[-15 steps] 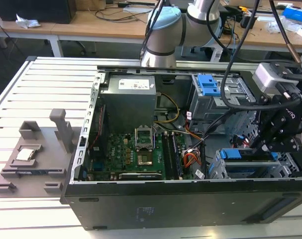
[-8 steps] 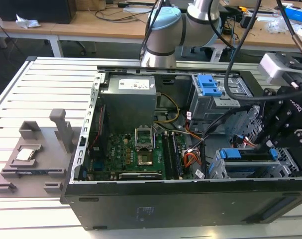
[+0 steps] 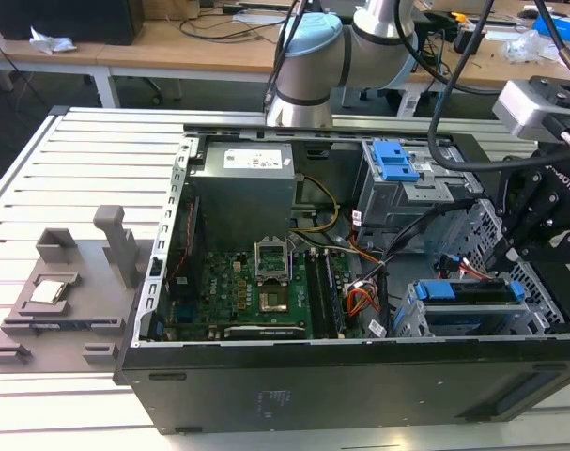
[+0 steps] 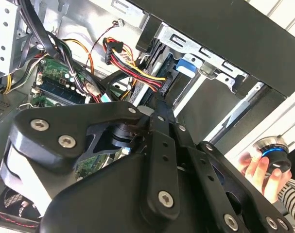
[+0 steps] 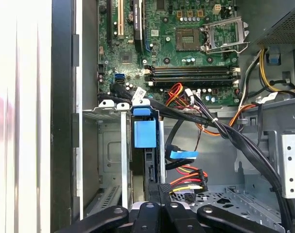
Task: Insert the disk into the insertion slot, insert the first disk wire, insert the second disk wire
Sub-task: 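Insert the first disk wire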
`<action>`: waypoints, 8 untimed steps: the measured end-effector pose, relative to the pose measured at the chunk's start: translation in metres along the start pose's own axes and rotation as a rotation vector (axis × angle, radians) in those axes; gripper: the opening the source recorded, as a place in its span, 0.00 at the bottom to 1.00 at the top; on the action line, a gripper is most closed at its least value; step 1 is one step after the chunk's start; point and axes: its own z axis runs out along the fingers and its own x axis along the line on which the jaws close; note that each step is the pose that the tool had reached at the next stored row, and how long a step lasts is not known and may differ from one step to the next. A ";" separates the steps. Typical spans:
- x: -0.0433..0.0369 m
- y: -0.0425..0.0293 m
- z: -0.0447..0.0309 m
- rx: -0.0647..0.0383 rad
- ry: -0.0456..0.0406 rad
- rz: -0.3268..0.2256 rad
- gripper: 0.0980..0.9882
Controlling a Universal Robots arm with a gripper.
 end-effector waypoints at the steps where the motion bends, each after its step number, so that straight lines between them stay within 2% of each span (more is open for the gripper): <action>1: 0.0000 0.0000 -0.0001 0.000 0.0000 0.000 0.01; 8: 0.0000 0.0000 -0.0003 0.000 0.0004 0.000 0.01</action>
